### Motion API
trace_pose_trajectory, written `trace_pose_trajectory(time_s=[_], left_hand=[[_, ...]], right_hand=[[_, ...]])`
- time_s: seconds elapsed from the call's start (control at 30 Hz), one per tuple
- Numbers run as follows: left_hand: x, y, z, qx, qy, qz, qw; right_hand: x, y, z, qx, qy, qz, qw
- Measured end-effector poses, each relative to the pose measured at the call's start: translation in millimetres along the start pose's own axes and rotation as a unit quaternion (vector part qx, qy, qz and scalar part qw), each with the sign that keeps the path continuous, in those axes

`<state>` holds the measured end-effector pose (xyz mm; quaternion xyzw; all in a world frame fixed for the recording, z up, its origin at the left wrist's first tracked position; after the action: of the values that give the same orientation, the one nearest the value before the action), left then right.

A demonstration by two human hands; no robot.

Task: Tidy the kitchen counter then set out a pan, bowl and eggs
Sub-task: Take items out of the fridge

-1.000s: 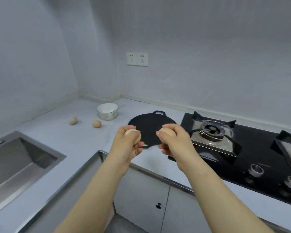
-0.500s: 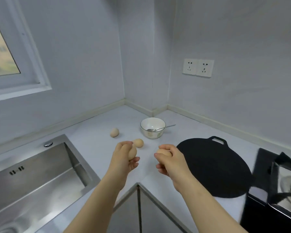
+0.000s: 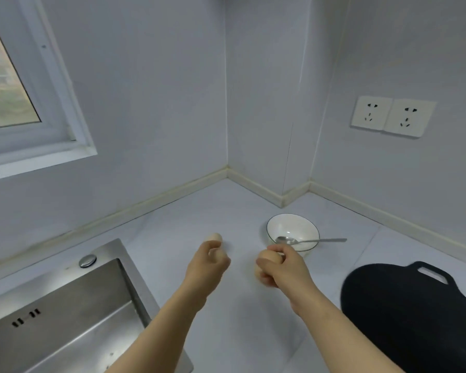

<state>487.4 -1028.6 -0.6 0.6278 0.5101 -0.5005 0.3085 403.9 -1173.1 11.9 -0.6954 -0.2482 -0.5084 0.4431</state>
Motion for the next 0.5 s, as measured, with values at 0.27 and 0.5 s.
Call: trace_pose_trajectory(time_s=[0.27,0.5], left_hand=[[28,51,8,0.048,0.167,0.015,0.985],[49,77,14,0.058,0.254,0.015,0.965]], right_hand=[[8,61,15,0.013,-0.121,-0.024,0.992],[3,107,37,0.033,-0.251,-0.05,0.966]])
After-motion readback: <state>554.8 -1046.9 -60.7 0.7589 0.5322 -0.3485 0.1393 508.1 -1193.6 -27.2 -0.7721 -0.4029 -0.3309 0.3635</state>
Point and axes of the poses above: each hand's wrist, its own y-axis towards the middle knuckle, its own z-axis out of the palm, x = y × z, the point moved 4 cm from there along y, towards the middle knuckle, and after that the axes turned 6 degrees about z, right-handed, at the moved point
